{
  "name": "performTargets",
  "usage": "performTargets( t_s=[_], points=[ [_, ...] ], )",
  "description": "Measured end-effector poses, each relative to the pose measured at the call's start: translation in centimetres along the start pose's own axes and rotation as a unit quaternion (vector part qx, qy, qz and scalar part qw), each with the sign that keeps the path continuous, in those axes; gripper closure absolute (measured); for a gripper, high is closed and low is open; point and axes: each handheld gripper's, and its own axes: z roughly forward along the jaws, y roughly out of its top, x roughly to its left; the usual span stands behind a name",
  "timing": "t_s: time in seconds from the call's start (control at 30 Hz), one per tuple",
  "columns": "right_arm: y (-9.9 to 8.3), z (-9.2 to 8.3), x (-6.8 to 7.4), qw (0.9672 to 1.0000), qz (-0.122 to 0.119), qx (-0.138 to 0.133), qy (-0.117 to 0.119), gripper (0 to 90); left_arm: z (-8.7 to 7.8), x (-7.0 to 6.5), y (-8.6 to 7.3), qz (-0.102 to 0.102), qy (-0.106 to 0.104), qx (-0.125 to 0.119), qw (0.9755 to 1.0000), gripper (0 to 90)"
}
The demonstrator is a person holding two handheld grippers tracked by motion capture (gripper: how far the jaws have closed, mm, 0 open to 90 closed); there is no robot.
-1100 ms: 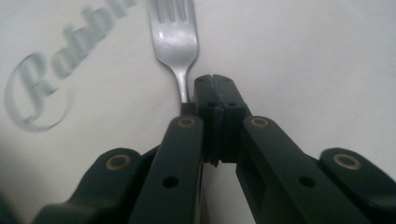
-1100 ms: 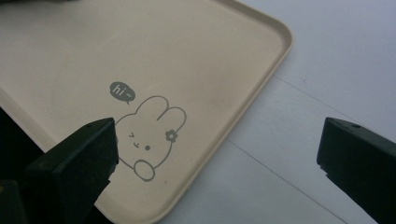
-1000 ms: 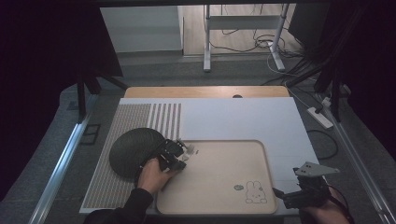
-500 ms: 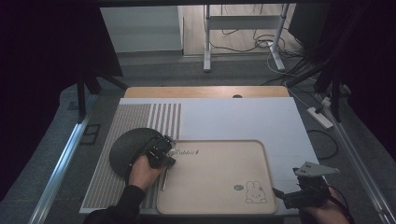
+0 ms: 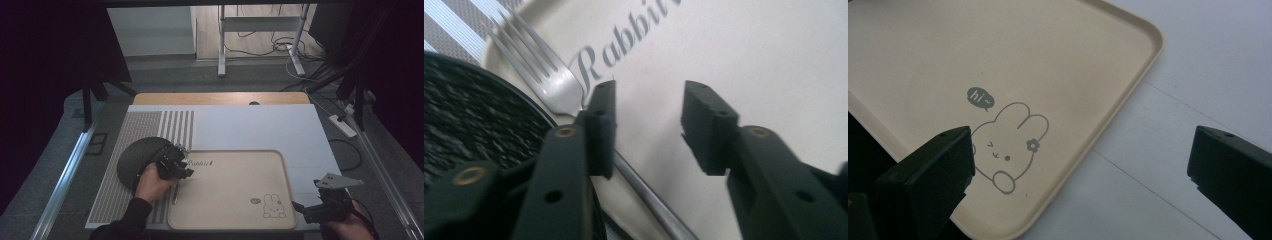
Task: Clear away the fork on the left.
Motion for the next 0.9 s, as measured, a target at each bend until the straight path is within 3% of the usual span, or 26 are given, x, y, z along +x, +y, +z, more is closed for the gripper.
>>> performTargets(
  t_s=[0.27,0.4,0.5,0.53,0.67,0.9],
  points=[
    [0.0,0.0,0.0,1.0,0.002,0.001,0.001,0.0,-1.1,0.6,-0.6,-0.008,-0.026,-0.05,0.9984,32.1],
    [0.0,0.0,0.0,1.0,0.003,0.001,0.0,0.0,-1.6,0.8,-0.8,-0.014,-0.027,-0.067,0.9973,20.1],
    [0.0,0.0,0.0,1.0,0.003,0.0,0.0,0.0,-1.8,0.9,-0.9,-0.019,-0.03,-0.072,0.9968,17.3],
    [0.0,0.0,0.0,1.0,0.003,0.0,0.0,0.0,-2.0,1.0,-1.1,-0.025,-0.033,-0.076,0.9962,12.7],
    [0.0,0.0,0.0,1.0,0.003,0.001,0.0,0.0,-2.4,1.1,-1.5,-0.02,-0.037,-0.089,0.9951,4.9],
    [0.0,0.0,-0.1,1.0,0.004,0.002,0.0,0.0,-3.1,1.5,-2.3,-0.018,-0.031,-0.118,0.9924,0.3]
  ],
)
